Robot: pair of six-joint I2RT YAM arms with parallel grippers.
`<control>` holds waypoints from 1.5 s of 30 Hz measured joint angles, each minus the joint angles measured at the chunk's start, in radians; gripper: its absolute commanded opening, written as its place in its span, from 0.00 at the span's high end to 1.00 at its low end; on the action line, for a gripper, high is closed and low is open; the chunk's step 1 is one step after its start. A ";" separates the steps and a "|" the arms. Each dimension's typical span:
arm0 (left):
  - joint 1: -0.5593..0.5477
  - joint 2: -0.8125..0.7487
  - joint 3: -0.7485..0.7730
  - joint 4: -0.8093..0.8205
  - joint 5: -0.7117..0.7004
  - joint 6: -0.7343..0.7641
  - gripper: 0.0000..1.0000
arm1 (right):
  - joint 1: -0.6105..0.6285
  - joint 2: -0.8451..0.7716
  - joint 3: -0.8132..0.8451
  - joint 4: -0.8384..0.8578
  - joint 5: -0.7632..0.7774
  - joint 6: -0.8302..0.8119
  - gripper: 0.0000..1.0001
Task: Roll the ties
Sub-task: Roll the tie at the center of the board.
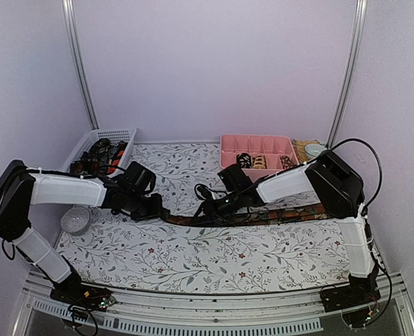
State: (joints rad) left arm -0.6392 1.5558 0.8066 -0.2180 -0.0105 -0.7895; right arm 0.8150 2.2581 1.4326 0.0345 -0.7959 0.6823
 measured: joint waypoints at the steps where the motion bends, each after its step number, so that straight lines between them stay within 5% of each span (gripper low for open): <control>1: 0.000 0.010 0.028 -0.039 -0.010 0.034 1.00 | -0.007 -0.021 -0.011 -0.021 0.012 -0.017 0.65; 17: -0.008 0.084 0.187 -0.344 -0.114 0.259 1.00 | -0.055 -0.195 -0.104 -0.188 0.268 -0.185 0.62; 45: -0.295 0.537 0.586 -0.909 -0.690 0.024 1.00 | -0.055 -0.195 -0.163 -0.146 0.342 -0.170 0.62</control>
State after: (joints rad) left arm -0.9340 2.0930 1.3930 -1.1267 -0.7006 -0.7658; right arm 0.7597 2.0632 1.2694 -0.1120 -0.4538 0.5121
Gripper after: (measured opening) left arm 0.023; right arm 0.375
